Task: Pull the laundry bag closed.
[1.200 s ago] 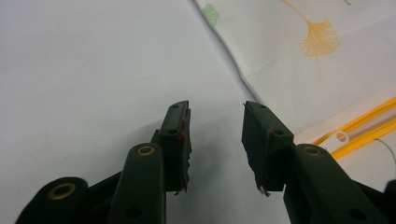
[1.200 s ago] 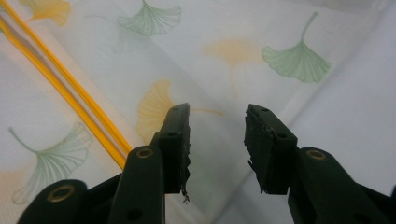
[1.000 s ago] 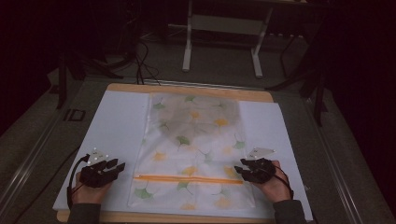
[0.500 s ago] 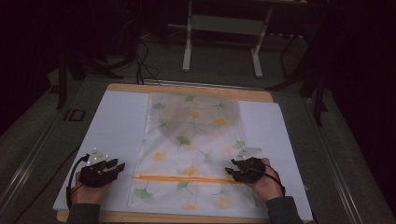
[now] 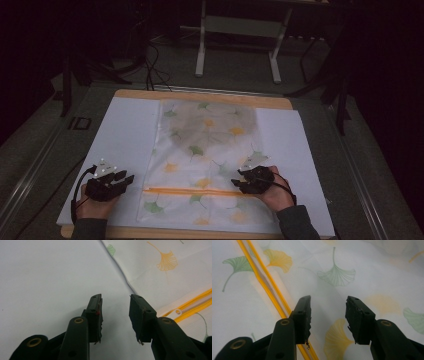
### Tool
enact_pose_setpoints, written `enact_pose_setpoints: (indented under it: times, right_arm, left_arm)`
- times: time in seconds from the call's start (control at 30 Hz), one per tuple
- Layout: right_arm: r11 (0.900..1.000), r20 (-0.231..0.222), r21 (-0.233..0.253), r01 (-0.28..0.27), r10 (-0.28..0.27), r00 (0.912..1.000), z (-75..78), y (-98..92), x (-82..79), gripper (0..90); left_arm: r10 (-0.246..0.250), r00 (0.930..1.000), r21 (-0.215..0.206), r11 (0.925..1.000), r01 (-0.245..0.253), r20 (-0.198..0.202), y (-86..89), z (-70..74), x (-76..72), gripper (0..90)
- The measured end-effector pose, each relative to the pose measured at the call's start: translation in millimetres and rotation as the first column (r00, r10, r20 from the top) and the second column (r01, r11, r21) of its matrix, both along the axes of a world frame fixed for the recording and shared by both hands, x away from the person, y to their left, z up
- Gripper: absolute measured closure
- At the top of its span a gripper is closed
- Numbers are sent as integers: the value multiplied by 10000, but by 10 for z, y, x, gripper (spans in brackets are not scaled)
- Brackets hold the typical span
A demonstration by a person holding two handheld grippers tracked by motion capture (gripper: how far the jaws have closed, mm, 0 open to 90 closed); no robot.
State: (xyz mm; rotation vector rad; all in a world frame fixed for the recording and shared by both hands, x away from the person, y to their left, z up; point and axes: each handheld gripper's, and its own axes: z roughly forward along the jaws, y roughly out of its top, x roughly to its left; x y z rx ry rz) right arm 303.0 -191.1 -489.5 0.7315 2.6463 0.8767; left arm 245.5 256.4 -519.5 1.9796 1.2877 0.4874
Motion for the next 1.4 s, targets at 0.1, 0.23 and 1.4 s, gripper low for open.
enact_pose_setpoints:
  times: [0.1, 0.23, 1.4]
  right_arm:
    - [9998, 6, -48, -177, 177, 9998, 14, 61, 1, 549]
    - [9993, 34, -107, -351, 351, 9994, 40, 136, 8, 545]
    - [9804, -12, -846, -1779, 1784, 9840, 134, 726, 19, 498]
  left_arm:
    - [-19, 10000, -11, 10000, 19, 1, -3, 2, -1, 629]
    - [-30, 10000, 7, 10000, 30, -2, -4, 2, -1, 628]
    - [-234, 9997, -163, 9996, 234, 21, -10, 26, -9, 622]
